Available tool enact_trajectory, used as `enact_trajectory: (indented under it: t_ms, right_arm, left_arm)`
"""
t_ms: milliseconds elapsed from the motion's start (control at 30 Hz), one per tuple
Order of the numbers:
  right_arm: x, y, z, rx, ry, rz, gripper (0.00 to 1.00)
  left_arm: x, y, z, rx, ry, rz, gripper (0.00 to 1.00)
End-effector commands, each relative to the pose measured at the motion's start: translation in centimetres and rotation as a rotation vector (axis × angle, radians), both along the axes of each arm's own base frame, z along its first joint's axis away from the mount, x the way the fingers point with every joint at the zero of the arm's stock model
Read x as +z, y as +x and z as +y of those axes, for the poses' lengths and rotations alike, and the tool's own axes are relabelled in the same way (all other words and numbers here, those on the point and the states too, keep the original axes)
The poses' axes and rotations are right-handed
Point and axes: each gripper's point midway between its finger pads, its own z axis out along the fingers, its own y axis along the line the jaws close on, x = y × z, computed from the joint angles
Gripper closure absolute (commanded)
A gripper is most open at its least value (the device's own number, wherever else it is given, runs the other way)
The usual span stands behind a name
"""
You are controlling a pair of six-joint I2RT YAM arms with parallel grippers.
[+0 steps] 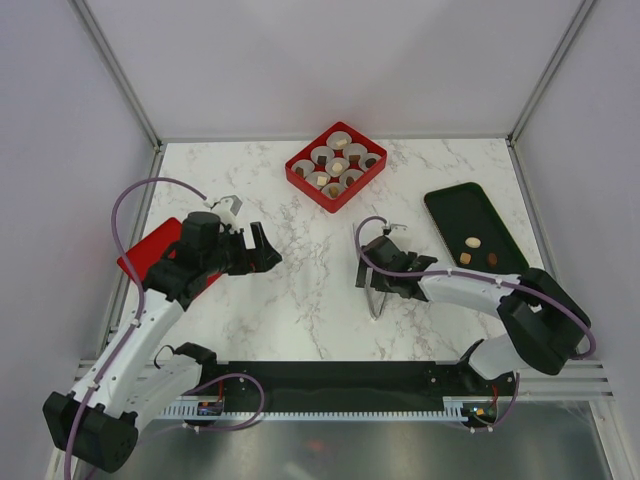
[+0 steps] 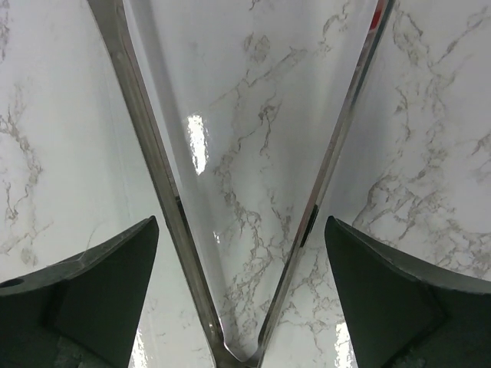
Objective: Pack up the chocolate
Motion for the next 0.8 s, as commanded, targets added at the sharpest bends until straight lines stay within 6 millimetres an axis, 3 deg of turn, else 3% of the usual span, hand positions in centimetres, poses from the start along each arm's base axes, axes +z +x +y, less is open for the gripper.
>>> enact_trajectory:
  t_ms: [0,233,300,333,400,533,600,667,767]
  right_arm:
    - [2.3,0.4,0.0,0.041,-0.002,-0.062,0.02]
    - [7.0,-0.2,-0.1,0.140,0.033,-0.137,0.04]
    - [8.0,-0.5,-0.4,0.154,0.035,-0.157,0.05]
    - [9.2,-0.6,-0.5,0.155,0.056,-0.189,0.05]
    - [10.2,-0.9,-0.7,0.164,0.078,-0.215,0.05]
    - [13.1,-1.8,-0.3,0.210,0.164,-0.275,0.05]
    - [13.4,-2.2,-0.3,0.222,0.179,-0.275,0.06]
    - [13.9,-2.6,-0.6,0.226,0.194,-0.287,0.06]
    - [14.3,-3.0,-1.5,0.215,0.194,-0.316,0.06]
  left_arm:
    - [-0.5,0.5,0.5,0.033,0.034,0.015,0.00]
    - [0.0,2.6,1.1,0.124,0.075,0.068,0.01]
    - [0.2,3.8,2.0,0.199,0.105,0.075,0.01]
    - [-0.8,4.4,2.1,0.217,0.128,0.117,0.01]
    - [-1.0,5.8,4.0,0.321,0.190,0.130,0.02]
    - [-4.9,7.6,8.5,0.506,0.306,0.248,0.08]
    - [-7.4,7.8,10.5,0.572,0.318,0.344,0.11]
    - [-9.4,8.0,11.3,0.594,0.338,0.403,0.14]
    - [-10.8,8.6,12.4,0.626,0.351,0.439,0.19]
